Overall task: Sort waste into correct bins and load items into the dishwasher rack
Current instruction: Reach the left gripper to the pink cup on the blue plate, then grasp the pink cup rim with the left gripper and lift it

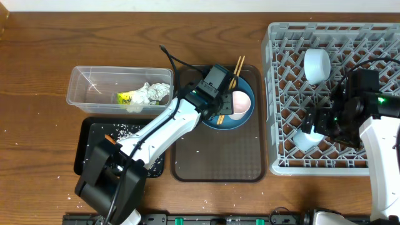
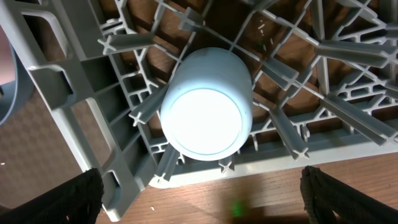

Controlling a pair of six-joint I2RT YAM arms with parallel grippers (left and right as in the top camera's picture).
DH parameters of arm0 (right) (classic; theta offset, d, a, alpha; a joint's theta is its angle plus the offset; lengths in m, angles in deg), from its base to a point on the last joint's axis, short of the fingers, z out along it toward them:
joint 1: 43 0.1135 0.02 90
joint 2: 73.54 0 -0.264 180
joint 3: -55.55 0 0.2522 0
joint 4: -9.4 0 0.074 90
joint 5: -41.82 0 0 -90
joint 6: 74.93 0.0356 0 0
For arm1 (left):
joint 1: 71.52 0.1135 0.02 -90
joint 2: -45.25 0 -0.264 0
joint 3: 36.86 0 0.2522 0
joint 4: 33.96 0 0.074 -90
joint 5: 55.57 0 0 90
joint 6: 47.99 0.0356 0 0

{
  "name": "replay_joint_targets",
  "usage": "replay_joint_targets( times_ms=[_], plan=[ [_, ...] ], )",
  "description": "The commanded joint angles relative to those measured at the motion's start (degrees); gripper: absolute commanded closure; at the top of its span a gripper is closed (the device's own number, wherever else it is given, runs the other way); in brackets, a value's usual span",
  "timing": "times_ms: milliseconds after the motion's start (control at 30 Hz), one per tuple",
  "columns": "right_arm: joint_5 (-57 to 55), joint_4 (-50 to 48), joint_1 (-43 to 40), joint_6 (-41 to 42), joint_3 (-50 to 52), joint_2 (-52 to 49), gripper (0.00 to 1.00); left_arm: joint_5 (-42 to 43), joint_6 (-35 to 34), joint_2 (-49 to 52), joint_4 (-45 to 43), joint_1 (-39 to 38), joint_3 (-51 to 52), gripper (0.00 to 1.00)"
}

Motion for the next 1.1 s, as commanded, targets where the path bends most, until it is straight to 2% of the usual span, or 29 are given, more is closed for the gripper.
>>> replay_joint_targets(
  times_ms=[0,1067],
  plan=[
    [0.5,0.0,-0.1,0.2,-0.5,-0.1,0.01,-0.3,-0.1,1.0,0.1,-0.2,0.5,0.47],
    [0.5,0.1,-0.1,0.2,-0.5,-0.1,0.01,-2.3,-0.1,4.2,-2.9,-2.8,0.6,0.51]
  ],
)
